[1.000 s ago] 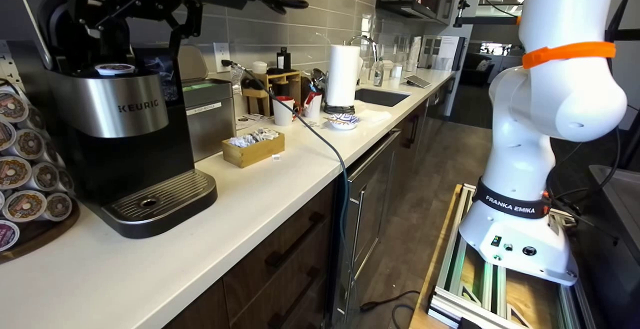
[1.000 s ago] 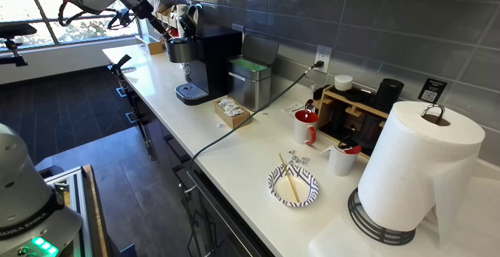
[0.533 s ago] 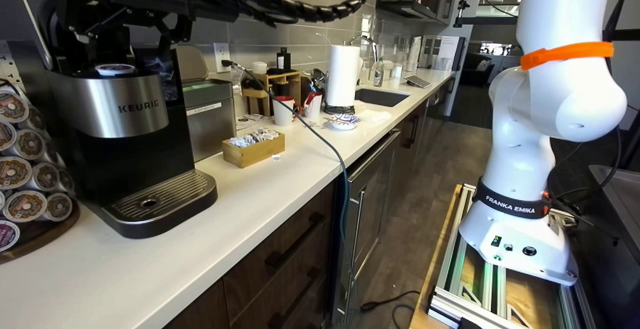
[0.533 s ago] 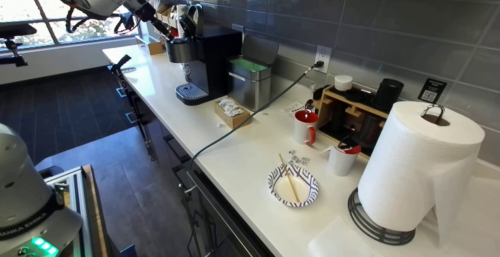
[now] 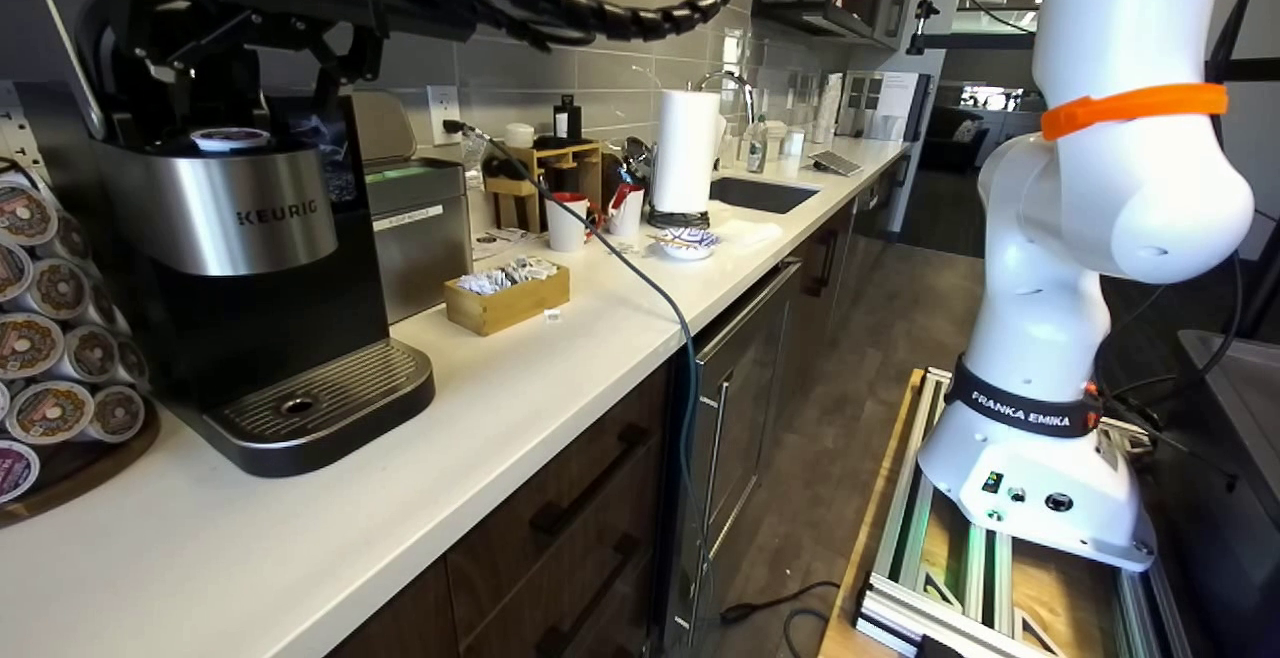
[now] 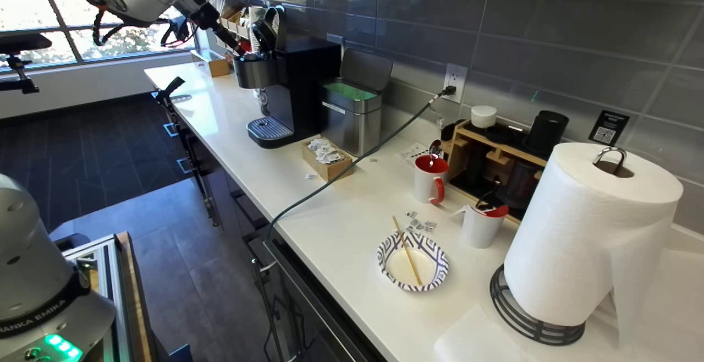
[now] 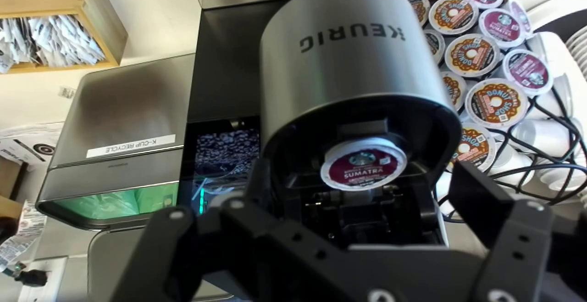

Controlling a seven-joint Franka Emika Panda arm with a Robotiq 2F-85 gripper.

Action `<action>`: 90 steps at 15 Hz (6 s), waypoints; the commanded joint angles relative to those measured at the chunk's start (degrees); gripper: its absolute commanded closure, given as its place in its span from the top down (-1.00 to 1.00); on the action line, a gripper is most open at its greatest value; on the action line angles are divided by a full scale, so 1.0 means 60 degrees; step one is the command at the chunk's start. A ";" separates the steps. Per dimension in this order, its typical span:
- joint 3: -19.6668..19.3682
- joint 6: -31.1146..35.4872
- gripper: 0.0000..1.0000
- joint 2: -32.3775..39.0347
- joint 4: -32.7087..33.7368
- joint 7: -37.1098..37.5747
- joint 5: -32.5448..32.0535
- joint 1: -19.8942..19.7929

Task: Take the small white container out of the coffee maker and place it on the counter top

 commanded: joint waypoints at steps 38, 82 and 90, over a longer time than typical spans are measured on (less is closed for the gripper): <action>-0.0560 -0.0324 -0.43 0.1317 0.1596 -0.0818 0.0172 0.0405; 0.0211 -0.0178 -0.43 -0.5222 -0.5991 0.0642 0.2832 -0.2880; 0.0946 -0.0635 -0.43 -0.4725 -0.7927 0.4023 0.1132 -0.3772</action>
